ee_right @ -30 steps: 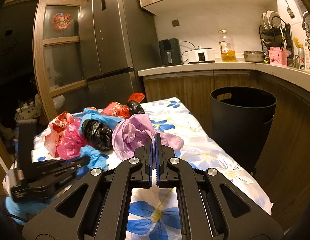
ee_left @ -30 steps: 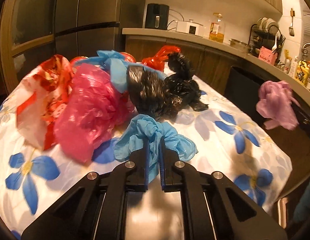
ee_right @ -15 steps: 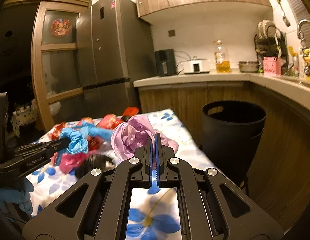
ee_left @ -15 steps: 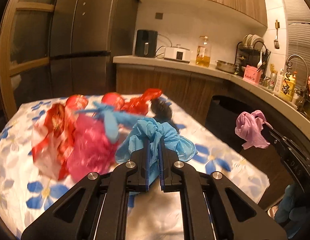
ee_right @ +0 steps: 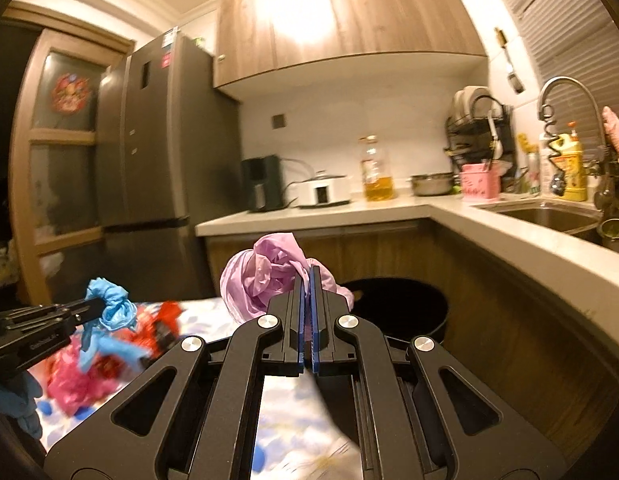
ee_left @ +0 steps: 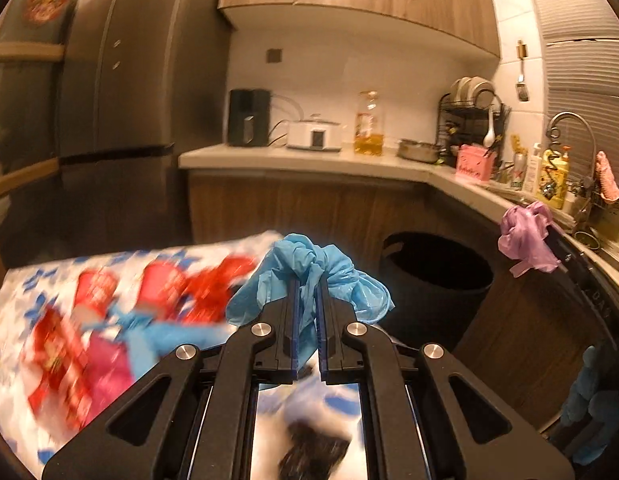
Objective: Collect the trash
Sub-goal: 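Carry both gloves over the black bin and open both tools to drop them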
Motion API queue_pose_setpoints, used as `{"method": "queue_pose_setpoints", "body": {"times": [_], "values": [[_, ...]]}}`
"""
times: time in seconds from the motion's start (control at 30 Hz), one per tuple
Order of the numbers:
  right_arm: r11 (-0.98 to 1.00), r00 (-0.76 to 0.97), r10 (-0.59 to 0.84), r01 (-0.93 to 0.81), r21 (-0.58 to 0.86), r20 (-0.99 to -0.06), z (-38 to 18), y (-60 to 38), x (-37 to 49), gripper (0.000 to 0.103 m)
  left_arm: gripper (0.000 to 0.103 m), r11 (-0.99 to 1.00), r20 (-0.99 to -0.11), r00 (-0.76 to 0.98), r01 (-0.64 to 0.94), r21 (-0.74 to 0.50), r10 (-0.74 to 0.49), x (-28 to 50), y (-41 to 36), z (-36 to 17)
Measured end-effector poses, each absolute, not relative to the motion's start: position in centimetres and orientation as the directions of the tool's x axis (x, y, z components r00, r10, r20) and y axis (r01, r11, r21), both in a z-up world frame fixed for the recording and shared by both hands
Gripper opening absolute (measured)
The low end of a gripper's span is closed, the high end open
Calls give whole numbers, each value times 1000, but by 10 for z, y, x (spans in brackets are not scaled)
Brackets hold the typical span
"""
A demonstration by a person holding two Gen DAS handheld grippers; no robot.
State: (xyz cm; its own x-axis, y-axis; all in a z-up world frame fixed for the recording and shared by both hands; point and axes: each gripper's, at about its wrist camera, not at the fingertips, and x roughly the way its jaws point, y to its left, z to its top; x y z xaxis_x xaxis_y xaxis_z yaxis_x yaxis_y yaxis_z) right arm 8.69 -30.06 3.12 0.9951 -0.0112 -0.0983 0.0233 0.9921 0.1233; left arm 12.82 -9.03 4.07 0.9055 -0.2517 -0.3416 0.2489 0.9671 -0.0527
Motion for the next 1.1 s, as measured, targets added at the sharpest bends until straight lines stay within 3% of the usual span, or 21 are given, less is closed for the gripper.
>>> {"method": "queue_pose_setpoints", "body": {"times": [0.4, 1.1], "values": [[979, 990, -114, 127, 161, -89, 37, -360, 136, 2, 7, 920, -267, 884, 391, -25, -383, 186, -183, 76], [979, 977, -77, 112, 172, -201, -8, -391, 203, 3, 8, 881, -405, 797, 472, -44, -447, 266, -256, 20]]}}
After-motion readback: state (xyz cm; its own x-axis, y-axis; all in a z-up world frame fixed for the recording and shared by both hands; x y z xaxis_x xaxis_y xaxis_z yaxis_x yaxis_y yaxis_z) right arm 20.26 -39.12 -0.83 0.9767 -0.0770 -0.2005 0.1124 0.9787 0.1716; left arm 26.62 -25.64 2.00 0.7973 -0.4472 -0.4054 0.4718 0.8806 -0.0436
